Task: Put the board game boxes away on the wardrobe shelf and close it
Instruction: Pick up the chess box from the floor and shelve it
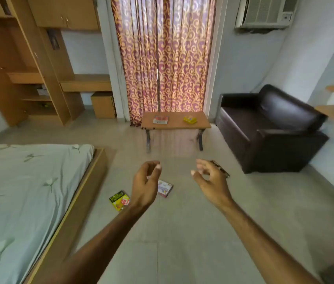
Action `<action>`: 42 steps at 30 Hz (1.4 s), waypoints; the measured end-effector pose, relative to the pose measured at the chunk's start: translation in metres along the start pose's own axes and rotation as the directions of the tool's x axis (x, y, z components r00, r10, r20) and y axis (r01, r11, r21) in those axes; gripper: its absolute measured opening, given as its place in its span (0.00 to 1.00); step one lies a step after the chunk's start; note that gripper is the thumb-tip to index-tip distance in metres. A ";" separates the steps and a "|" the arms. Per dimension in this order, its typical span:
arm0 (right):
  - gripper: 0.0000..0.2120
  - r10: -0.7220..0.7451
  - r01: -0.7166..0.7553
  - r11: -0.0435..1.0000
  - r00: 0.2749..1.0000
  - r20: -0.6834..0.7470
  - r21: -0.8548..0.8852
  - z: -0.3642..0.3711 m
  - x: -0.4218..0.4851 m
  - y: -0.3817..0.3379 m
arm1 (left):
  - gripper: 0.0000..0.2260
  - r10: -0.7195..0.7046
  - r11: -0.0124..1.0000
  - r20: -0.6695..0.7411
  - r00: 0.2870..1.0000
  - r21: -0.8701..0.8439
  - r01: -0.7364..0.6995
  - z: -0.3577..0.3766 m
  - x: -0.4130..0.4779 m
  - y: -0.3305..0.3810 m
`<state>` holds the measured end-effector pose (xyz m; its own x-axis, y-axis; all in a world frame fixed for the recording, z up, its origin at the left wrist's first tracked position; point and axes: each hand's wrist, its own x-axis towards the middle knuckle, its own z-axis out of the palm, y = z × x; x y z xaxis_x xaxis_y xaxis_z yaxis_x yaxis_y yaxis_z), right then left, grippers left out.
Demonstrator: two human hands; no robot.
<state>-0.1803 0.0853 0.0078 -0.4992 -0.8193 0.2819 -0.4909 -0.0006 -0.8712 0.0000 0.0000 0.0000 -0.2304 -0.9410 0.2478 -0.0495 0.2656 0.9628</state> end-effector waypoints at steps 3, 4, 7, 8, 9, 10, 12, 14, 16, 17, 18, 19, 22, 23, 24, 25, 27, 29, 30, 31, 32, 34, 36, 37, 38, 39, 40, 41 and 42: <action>0.19 0.138 -0.138 0.990 0.990 0.031 0.001 0.009 -0.001 0.041 | 0.04 -0.095 0.995 0.032 0.995 -0.020 0.096 0.021 0.004 -0.037; 0.19 0.185 -0.184 0.983 0.982 0.043 -0.010 0.010 -0.002 0.056 | 0.04 -0.137 0.990 0.051 0.989 -0.011 0.138 0.029 0.006 -0.049; 0.20 0.265 -0.263 0.964 0.962 0.060 -0.041 0.011 0.024 0.105 | 0.05 -0.199 0.980 0.090 0.976 0.021 0.198 0.065 0.034 -0.085; 0.20 0.277 -0.273 0.960 0.958 0.073 -0.059 0.010 0.040 0.119 | 0.05 -0.217 0.976 0.107 0.970 0.034 0.215 0.080 0.049 -0.096; 0.20 0.290 -0.286 0.956 0.954 0.073 -0.065 0.009 0.051 0.135 | 0.05 -0.233 0.972 0.122 0.965 0.042 0.229 0.093 0.060 -0.107; 0.19 0.304 -0.300 0.952 0.950 0.069 -0.068 0.006 0.071 0.152 | 0.06 -0.248 0.969 0.136 0.959 0.050 0.243 0.110 0.078 -0.119; 0.19 0.336 -0.329 0.940 0.938 0.081 -0.088 -0.001 0.104 0.172 | 0.05 -0.272 0.962 0.158 0.949 0.065 0.264 0.138 0.105 -0.134; 0.18 0.369 -0.358 0.925 0.926 0.078 -0.125 -0.013 0.151 0.198 | 0.05 -0.295 0.954 0.167 0.941 0.097 0.282 0.173 0.142 -0.149; 0.18 0.380 -0.366 0.918 0.922 0.073 -0.153 -0.024 0.195 0.221 | 0.04 -0.296 0.952 0.173 0.939 0.132 0.276 0.205 0.178 -0.158; 0.18 0.388 -0.374 0.914 0.919 0.070 -0.154 -0.029 0.214 0.229 | 0.04 -0.302 0.950 0.183 0.936 0.142 0.279 0.218 0.194 -0.161; 0.18 0.410 -0.398 0.905 0.910 0.062 -0.153 -0.035 0.235 0.240 | 0.04 -0.323 0.942 0.187 0.928 0.154 0.297 0.234 0.214 -0.166; 0.17 0.428 -0.416 0.897 0.902 0.056 -0.154 -0.040 0.252 0.247 | 0.04 -0.344 0.934 0.185 0.920 0.164 0.316 0.247 0.230 -0.171; 0.17 0.471 -0.459 0.874 0.881 0.049 -0.158 -0.051 0.308 0.277 | 0.04 -0.383 0.916 0.184 0.905 0.200 0.347 0.287 0.285 -0.190; 0.17 0.484 -0.472 0.867 0.874 0.046 -0.157 -0.054 0.333 0.291 | 0.04 -0.393 0.911 0.184 0.901 0.214 0.353 0.303 0.308 -0.199; 0.17 0.497 -0.486 0.860 0.867 0.041 -0.156 -0.055 0.353 0.303 | 0.04 -0.401 0.906 0.185 0.897 0.225 0.358 0.317 0.327 -0.206; 0.17 0.510 -0.498 0.852 0.859 0.039 -0.159 -0.057 0.377 0.318 | 0.04 -0.404 0.904 0.193 0.894 0.234 0.357 0.332 0.350 -0.215; 0.17 0.539 -0.527 0.835 0.841 0.044 -0.160 -0.058 0.421 0.347 | 0.04 -0.412 0.899 0.211 0.886 0.254 0.357 0.360 0.392 -0.232; 0.18 0.576 -0.564 0.811 0.816 0.046 -0.156 -0.058 0.473 0.383 | 0.04 -0.431 0.888 0.228 0.873 0.279 0.366 0.394 0.441 -0.257; 0.18 0.590 -0.578 0.802 0.806 0.047 -0.152 -0.058 0.496 0.398 | 0.04 -0.444 0.881 0.236 0.864 0.288 0.374 0.409 0.463 -0.267; 0.18 0.613 -0.602 0.785 0.789 0.041 -0.148 -0.058 0.520 0.413 | 0.04 -0.466 0.869 0.240 0.852 0.303 0.390 0.424 0.486 -0.279; 0.18 0.630 -0.620 0.772 0.776 0.038 -0.142 -0.058 0.540 0.424 | 0.04 -0.481 0.860 0.254 0.839 0.324 0.395 0.437 0.505 -0.287; 0.18 0.667 -0.660 0.741 0.744 0.029 -0.125 -0.058 0.578 0.446 | 0.04 -0.508 0.836 0.297 0.808 0.394 0.381 0.464 0.544 -0.302; 0.18 0.700 -0.696 0.711 0.714 0.012 -0.104 -0.062 0.625 0.479 | 0.04 -0.525 0.818 0.333 0.783 0.454 0.355 0.500 0.591 -0.321; 0.17 0.708 -0.704 0.704 0.706 0.009 -0.099 -0.064 0.643 0.488 | 0.04 -0.530 0.809 0.345 0.774 0.478 0.341 0.513 0.608 -0.324; 0.17 0.720 -0.716 0.691 0.693 0.013 -0.096 -0.067 0.666 0.507 | 0.05 -0.547 0.795 0.347 0.762 0.501 0.342 0.532 0.629 -0.335; 0.17 0.727 -0.722 0.684 0.687 0.013 -0.101 -0.069 0.688 0.525 | 0.05 -0.558 0.782 0.358 0.749 0.527 0.331 0.550 0.649 -0.345; 0.17 0.736 -0.731 0.675 0.677 0.016 -0.095 -0.071 0.711 0.552 | 0.05 -0.575 0.767 0.366 0.732 0.551 0.328 0.571 0.669 -0.363; 0.17 0.748 -0.743 0.662 0.664 0.020 -0.097 -0.072 0.731 0.573 | 0.05 -0.597 0.746 0.357 0.719 0.577 0.333 0.588 0.686 -0.377; 0.17 0.754 -0.750 0.656 0.656 0.030 -0.089 -0.071 0.749 0.594 | 0.05 -0.609 0.734 0.350 0.711 0.589 0.338 0.605 0.702 -0.391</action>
<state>-0.8968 -0.4878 -0.2702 -0.6761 -0.5554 -0.4842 -0.0116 0.6651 -0.7467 -0.7300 -0.6377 -0.2676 -0.4741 -0.7578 -0.4483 -0.6871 0.0001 0.7265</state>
